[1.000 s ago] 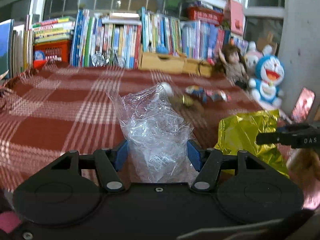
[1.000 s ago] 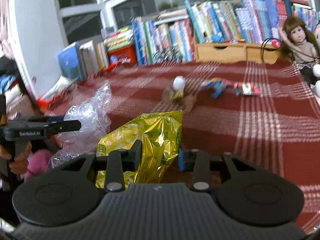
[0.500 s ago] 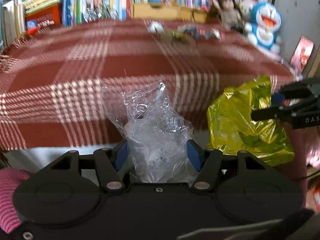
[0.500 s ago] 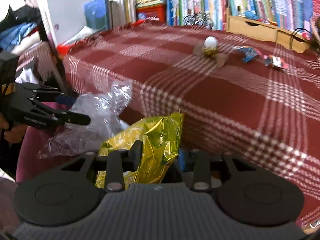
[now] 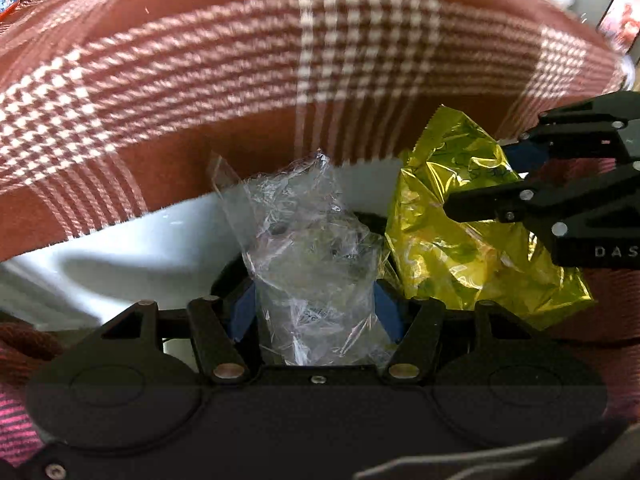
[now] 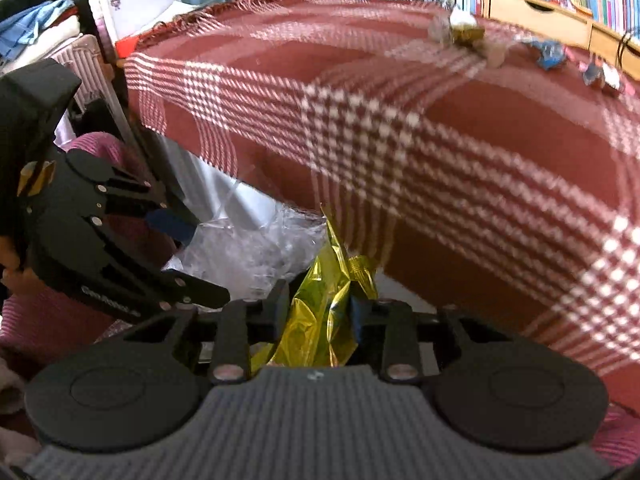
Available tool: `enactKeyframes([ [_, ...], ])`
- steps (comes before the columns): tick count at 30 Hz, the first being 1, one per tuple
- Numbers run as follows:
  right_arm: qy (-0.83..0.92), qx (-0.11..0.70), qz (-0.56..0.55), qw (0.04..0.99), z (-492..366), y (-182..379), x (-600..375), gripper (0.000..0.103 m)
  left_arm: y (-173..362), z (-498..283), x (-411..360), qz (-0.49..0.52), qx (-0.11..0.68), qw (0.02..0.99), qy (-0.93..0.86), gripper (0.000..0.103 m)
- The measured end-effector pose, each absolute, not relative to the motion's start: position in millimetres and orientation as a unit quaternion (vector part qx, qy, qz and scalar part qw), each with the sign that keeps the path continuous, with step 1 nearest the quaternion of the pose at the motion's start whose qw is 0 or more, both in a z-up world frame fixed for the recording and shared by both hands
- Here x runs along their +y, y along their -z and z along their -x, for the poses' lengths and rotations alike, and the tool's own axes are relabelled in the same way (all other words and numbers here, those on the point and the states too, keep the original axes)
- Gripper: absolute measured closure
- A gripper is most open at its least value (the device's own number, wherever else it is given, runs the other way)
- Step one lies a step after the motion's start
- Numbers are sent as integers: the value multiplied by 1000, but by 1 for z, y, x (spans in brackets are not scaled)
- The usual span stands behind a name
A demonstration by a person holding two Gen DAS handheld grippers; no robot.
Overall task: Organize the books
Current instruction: 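Carry the clear wrapper and gold foil down below the tablecloth edge, then open both tools to drop the clear wrapper and gold foil, then grasp the small clear candy packet with the left tool while the right grasps the striped snack packet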
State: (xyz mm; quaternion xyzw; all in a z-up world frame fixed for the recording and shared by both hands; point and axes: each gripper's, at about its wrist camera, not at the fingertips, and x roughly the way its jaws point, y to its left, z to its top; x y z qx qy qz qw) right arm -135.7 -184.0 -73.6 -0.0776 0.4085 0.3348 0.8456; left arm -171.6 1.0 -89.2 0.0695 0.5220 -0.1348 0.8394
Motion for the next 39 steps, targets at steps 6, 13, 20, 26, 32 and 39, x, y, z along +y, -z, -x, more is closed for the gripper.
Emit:
enactKeyframes([
  [6,-331,426,56,841,124,92,-182,68,101,166,-6,-92,536,831,118,37],
  [13,-333,435,29,836,117,98,-187,42,94,163,-8,-97,534,832,120,15],
  [20,-331,433,21,838,115,94,-191,38,76,154,6,-95,515,843,120,13],
  [26,-329,412,18,850,117,77,-197,38,46,159,14,-76,483,861,141,12],
  [32,-323,353,20,878,118,36,-209,35,-7,155,9,-31,404,891,203,8],
  [39,-246,277,35,928,99,-6,-234,33,-38,126,-8,-34,254,953,163,1],
])
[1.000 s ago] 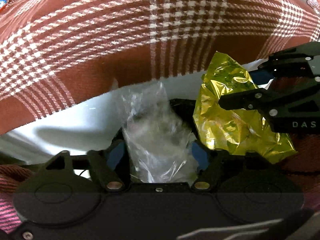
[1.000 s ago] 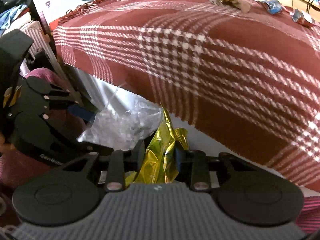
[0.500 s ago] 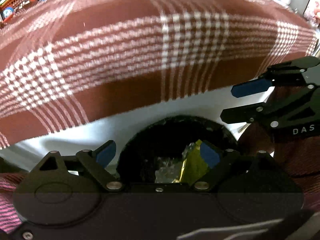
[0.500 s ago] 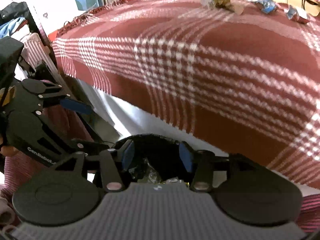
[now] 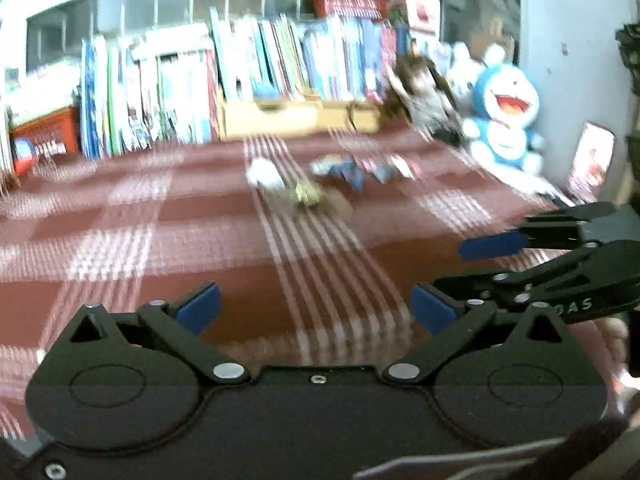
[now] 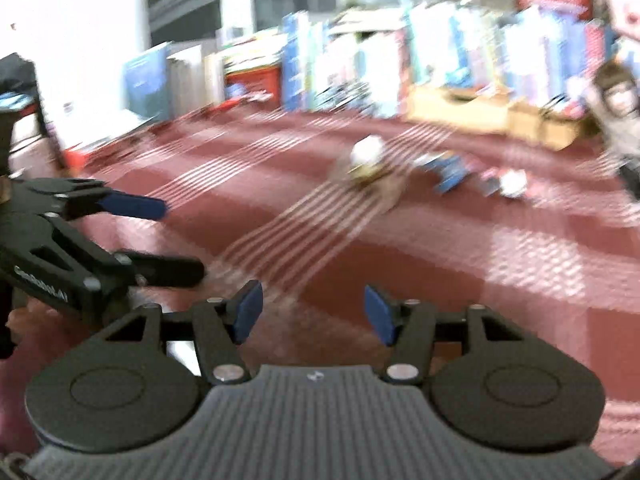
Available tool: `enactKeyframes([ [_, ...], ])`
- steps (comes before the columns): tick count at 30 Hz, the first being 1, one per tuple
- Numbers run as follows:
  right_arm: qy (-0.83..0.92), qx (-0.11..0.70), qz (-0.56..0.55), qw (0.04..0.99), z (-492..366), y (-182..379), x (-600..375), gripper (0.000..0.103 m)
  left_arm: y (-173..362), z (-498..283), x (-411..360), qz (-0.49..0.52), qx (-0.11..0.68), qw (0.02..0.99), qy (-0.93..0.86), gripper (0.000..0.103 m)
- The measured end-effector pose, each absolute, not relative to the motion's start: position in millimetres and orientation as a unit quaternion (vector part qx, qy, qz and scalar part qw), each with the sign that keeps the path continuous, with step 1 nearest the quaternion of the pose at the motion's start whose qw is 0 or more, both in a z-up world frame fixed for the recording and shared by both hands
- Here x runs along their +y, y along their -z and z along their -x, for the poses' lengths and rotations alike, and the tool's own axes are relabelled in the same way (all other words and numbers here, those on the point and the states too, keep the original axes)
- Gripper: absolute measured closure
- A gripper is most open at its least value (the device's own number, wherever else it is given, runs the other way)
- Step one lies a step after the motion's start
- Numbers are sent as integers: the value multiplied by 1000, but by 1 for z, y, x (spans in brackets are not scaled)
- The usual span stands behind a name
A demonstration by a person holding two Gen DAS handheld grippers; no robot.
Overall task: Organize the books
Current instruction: 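Grasp the small clear candy packet with the left tool while the right grasps the striped snack packet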
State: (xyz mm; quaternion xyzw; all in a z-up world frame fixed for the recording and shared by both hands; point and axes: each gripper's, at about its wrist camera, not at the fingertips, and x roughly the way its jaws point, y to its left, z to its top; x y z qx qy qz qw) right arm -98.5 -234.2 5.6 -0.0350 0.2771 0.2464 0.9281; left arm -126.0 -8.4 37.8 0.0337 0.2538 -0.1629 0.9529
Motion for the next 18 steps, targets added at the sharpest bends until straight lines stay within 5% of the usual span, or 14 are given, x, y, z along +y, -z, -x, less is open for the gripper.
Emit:
enactKeyframes([
  [7,-130,251,26,959,48,-20,-270,33,-40,65,-25,-8,251,958,136,8],
  [12,-83,256,-2,963,5,-21,-296,33,-26,23,-40,-20,255,959,125,32],
  [18,-50,275,-16,960,-43,-14,-309,33,-2,-24,-35,50,297,950,78,50],
])
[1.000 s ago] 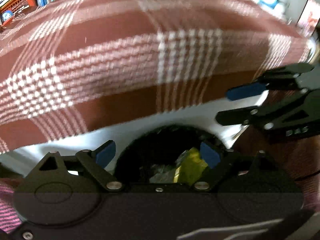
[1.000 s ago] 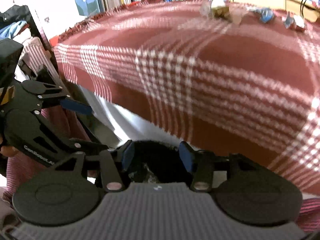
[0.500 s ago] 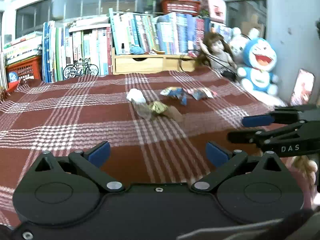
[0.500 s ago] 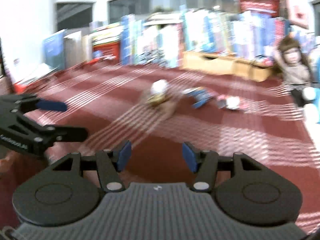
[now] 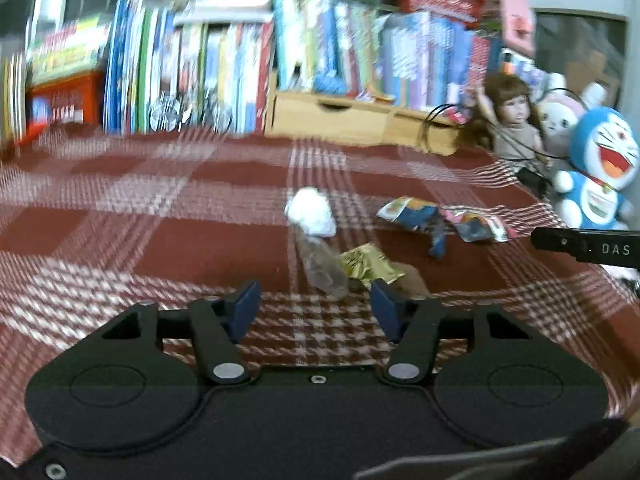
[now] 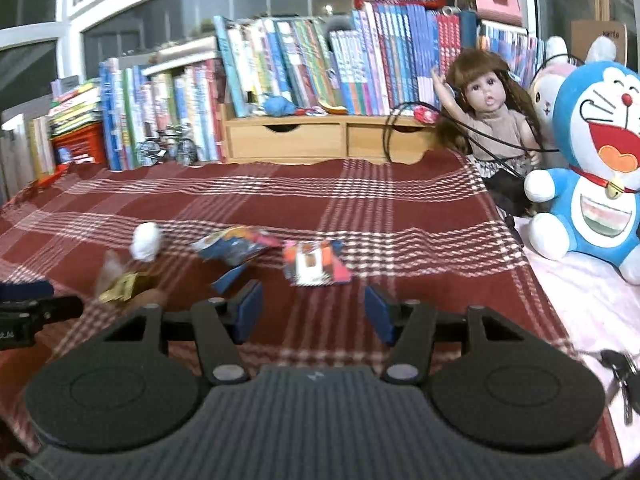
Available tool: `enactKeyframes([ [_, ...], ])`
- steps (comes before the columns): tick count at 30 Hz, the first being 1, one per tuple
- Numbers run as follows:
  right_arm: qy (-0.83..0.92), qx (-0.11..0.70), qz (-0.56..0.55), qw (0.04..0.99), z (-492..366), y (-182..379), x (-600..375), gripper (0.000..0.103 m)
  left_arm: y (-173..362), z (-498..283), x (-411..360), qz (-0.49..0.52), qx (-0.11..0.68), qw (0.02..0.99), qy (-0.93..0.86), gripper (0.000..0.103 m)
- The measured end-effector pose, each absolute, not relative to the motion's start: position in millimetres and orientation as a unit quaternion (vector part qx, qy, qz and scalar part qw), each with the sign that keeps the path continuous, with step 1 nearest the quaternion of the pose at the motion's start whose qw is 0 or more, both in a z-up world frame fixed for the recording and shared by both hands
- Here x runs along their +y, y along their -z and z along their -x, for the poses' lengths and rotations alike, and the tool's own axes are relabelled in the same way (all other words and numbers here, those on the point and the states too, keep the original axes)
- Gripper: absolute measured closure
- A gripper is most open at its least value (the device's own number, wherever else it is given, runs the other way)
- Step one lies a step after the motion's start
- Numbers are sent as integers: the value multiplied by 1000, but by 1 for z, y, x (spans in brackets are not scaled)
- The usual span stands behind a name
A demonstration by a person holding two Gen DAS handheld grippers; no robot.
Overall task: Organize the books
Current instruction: 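Grasp the small clear candy packet with the left tool while the right grasps the striped snack packet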
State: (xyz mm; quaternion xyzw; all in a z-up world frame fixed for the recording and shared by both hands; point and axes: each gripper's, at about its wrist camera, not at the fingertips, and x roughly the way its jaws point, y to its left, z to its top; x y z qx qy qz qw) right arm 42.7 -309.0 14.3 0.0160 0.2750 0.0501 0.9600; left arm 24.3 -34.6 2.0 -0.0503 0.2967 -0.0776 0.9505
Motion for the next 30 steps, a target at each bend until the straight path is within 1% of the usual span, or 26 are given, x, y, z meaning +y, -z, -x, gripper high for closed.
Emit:
enactKeyframes([
  [2,-51,287,-13,956,-60,-8,-309,33,9,-35,-36,64,313,945,75,50],
  [6,-46,305,14,951,-83,3,-299,33,20,-45,-40,58,299,950,63,50],
  [12,-37,317,18,948,-110,12,-291,32,20,-60,-42,73,299,950,59,50],
  [18,-38,331,3,943,-132,18,-290,32,13,-73,-35,111,291,948,67,50],
  [20,-43,339,1,940,-137,22,-287,46,16,-83,-34,129,300,943,65,50],
  [21,-43,342,0,939,-138,22,-286,49,18,-87,-33,135,307,940,59,57],
  [22,-45,341,-3,939,-138,23,-286,50,19,-90,-32,138,311,939,55,64],
  [23,-49,339,-7,939,-136,22,-285,50,19,-91,-31,139,312,939,50,80],
  [26,-56,333,-7,941,-129,20,-283,51,18,-85,-28,135,307,940,55,88],
  [30,-64,322,-13,944,-116,14,-283,51,13,-68,-27,113,294,947,63,89],
])
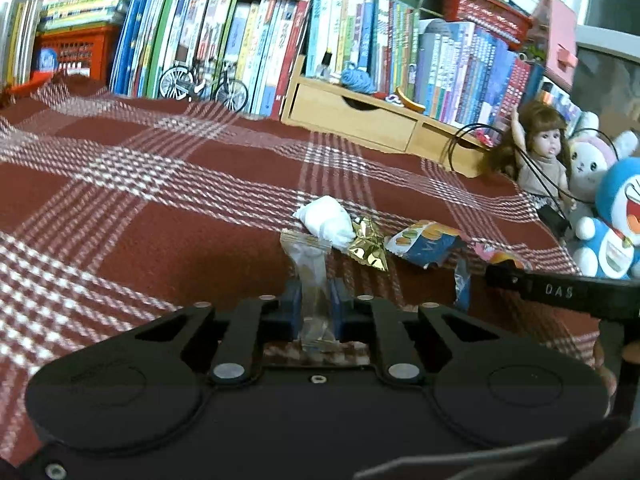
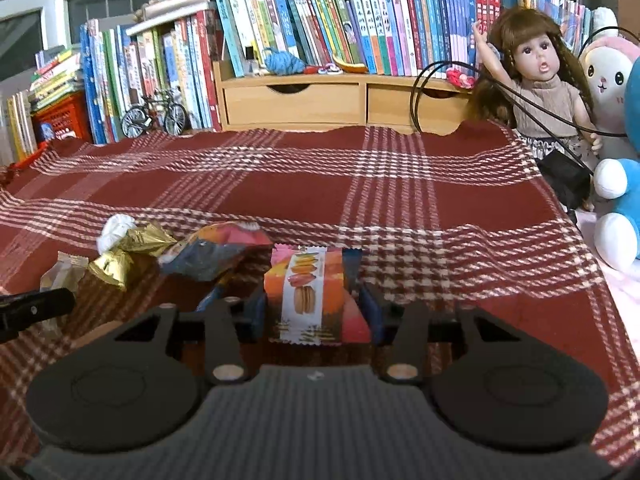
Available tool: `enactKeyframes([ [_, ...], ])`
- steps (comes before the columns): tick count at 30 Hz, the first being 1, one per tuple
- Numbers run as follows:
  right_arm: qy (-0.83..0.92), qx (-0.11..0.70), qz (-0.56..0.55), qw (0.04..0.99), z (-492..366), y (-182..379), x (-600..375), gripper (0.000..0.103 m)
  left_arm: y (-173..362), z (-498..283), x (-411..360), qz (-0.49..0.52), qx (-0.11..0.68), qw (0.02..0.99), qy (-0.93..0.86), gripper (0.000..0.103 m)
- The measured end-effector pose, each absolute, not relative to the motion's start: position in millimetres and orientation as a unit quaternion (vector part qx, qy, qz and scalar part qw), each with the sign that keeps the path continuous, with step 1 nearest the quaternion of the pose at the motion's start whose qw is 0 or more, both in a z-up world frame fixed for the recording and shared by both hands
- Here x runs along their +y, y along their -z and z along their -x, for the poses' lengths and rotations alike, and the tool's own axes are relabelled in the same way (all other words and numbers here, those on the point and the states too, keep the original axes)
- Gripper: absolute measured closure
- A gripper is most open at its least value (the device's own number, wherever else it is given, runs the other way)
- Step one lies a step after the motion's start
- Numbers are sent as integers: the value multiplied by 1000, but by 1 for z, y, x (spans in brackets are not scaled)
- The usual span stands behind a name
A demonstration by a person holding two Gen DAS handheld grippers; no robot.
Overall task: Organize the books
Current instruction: 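Grasp the small clear candy packet with the left tool while the right grasps the striped snack packet, then carry both held packets down below the tablecloth edge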
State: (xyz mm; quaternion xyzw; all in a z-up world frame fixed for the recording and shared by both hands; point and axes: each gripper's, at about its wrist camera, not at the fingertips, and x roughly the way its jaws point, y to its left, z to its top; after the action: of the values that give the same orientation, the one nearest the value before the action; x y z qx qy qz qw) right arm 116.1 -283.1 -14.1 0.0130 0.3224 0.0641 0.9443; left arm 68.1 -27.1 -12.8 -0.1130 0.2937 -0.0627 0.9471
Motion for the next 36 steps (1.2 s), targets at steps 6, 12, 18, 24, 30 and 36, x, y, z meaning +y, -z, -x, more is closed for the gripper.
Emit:
enactKeyframes([
  [6,-73,305,-20,949,-95,5,-284,51,3,-46,-22,98,283,952,66,89],
  [12,-64,290,-20,955,-80,-5,-288,51,-7,-25,-17,85,274,955,77,89],
  [18,-88,279,-31,956,-53,-17,-285,51,-18,2,-12,70,273,954,103,89],
  [24,-129,271,-37,953,-19,-25,-273,51,-25,32,-7,53,275,952,126,89],
  [30,-185,267,-35,945,20,-27,-257,51,-29,65,1,47,280,949,138,89],
  [36,-237,280,-20,930,63,-20,-240,51,-23,106,15,55,301,941,144,89],
])
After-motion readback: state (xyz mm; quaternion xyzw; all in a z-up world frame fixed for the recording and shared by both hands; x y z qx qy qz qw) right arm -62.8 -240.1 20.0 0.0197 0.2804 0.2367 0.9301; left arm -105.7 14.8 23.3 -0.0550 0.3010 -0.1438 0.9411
